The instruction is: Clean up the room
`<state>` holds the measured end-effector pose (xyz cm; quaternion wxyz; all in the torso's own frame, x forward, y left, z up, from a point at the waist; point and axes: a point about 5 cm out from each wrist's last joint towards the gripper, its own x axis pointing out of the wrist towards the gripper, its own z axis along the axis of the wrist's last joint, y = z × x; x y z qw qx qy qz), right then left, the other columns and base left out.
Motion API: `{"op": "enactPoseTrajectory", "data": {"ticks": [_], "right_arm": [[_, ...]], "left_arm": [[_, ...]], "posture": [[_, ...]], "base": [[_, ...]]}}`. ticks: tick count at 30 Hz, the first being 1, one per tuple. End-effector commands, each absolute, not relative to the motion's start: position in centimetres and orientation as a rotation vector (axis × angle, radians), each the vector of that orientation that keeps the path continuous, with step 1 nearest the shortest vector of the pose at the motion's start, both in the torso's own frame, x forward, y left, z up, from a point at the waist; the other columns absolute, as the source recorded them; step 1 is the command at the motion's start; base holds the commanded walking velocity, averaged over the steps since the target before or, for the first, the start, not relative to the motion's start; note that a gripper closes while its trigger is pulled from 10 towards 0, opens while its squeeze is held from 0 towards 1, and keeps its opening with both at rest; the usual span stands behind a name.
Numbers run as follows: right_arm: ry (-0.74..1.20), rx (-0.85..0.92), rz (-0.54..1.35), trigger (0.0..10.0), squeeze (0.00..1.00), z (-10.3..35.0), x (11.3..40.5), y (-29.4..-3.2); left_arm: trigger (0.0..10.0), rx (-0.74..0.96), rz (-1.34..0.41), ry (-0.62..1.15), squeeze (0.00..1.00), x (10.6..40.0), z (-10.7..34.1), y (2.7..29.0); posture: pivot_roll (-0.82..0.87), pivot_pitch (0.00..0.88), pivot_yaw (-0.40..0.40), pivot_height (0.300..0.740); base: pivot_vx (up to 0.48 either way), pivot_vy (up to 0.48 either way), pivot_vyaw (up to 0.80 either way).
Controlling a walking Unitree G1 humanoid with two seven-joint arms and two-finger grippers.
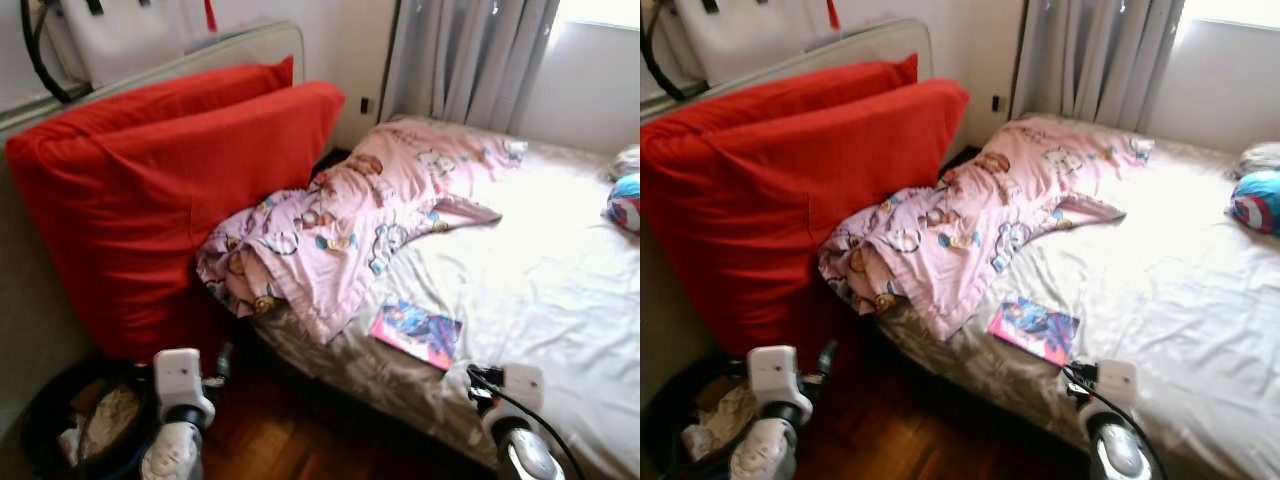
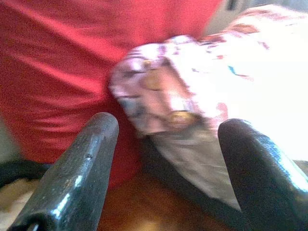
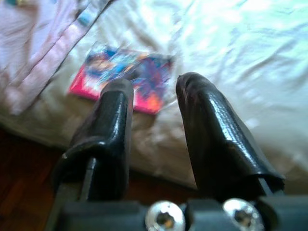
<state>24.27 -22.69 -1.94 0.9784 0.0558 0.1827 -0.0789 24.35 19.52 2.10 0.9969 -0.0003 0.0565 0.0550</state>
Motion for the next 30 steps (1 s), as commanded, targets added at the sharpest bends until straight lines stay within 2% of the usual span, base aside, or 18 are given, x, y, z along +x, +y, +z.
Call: {"op": "enactPoseTrajectory", "data": {"ticks": [1, 13, 30], "right_arm": [[0.348, 0.127, -0.161, 10.0, 0.00, -1.58, 24.76, -22.43], [0.346, 0.120, -0.159, 10.0, 0.00, -1.56, 24.79, -22.36], [0.318, 0.114, -0.163, 10.0, 0.00, -1.31, 24.88, -22.28]], "left_arm": [[10.0, 0.022, 0.122, 0.106, 0.00, 24.44, 2.33, 20.33], [10.0, 0.020, 0.116, 0.105, 0.00, 24.67, 2.39, 20.27], [10.0, 0.021, 0.102, 0.104, 0.00, 25.00, 2.49, 20.24]], "posture": [[-0.02, 0.000, -0.016, 0.740], [-0.03, 0.000, -0.012, 0.740], [-0.04, 0.000, 0.004, 0.740]], "base": [[0.000, -0.454, -0.76], [0.000, -0.455, -0.73], [0.000, -0.455, 0.00]]}}
